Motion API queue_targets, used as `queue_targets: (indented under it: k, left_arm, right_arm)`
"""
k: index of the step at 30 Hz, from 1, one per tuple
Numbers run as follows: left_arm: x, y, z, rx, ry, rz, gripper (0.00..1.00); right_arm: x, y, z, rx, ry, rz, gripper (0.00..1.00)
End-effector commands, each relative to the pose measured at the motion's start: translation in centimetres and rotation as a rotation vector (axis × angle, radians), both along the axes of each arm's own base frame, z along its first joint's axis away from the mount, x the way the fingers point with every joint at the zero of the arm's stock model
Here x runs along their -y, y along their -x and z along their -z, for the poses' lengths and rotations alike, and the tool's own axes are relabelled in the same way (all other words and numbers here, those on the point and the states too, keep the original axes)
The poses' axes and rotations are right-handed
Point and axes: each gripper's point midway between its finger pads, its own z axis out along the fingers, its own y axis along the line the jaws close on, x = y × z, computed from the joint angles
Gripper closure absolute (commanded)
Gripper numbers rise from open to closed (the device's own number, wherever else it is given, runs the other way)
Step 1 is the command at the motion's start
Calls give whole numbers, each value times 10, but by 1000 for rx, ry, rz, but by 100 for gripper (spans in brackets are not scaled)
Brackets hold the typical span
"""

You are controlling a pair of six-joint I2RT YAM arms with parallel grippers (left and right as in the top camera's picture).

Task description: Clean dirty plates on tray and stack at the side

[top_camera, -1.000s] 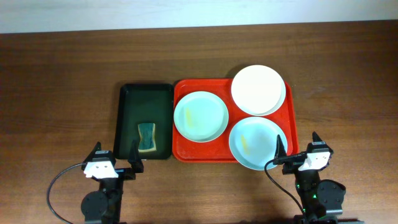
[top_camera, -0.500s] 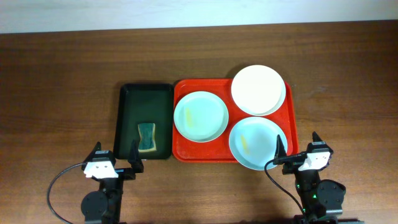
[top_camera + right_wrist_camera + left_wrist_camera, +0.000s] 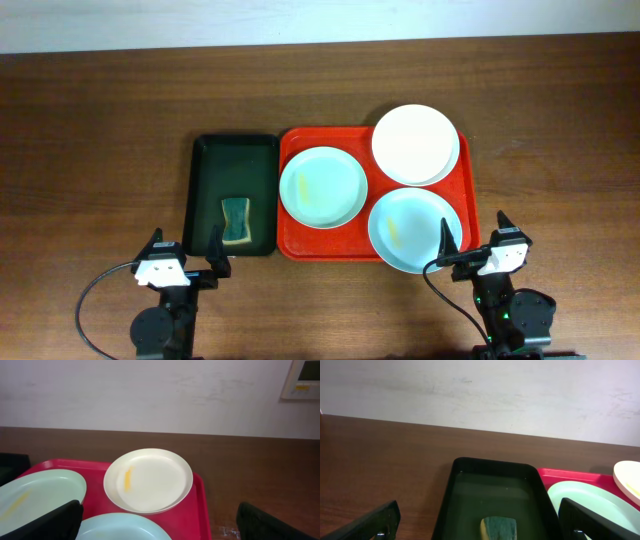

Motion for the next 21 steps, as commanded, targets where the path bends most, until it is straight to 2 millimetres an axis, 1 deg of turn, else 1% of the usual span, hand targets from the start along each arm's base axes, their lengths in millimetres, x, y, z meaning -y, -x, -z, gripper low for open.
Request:
queue_targets:
  k: [1,5,6,9,12,15,17,21]
  left_arm:
    - [1,0,1,-1,-16,6,1]
    - [1,0,0,0,-16,6,1]
    - [1,1,0,-1,-16,6,1]
    - [3,2,-6,2,-14,14,1]
    - [3,5,-16,0,28,11,1]
    - [4,11,-36,4,101,11,1]
    - [8,14,-50,7,102,34,1]
    - [12,24,-79,-47,106,55,1]
  right_arm:
    - [-3,0,3,-10,-34,-18,2]
    - [-2,0,2,-14,-64,-12,2]
    - [-2,1,-1,-10,-64,-12,2]
    - [-2,3,-17,12,-72,-12,2]
    - [-3,9,-33,10,-86,-12,2]
    - [-3,19,-53,-6,-86,-11,2]
    - [-3,25,-65,-3,-86,-11,2]
    - [-3,36,-98,-2,-86,-11,2]
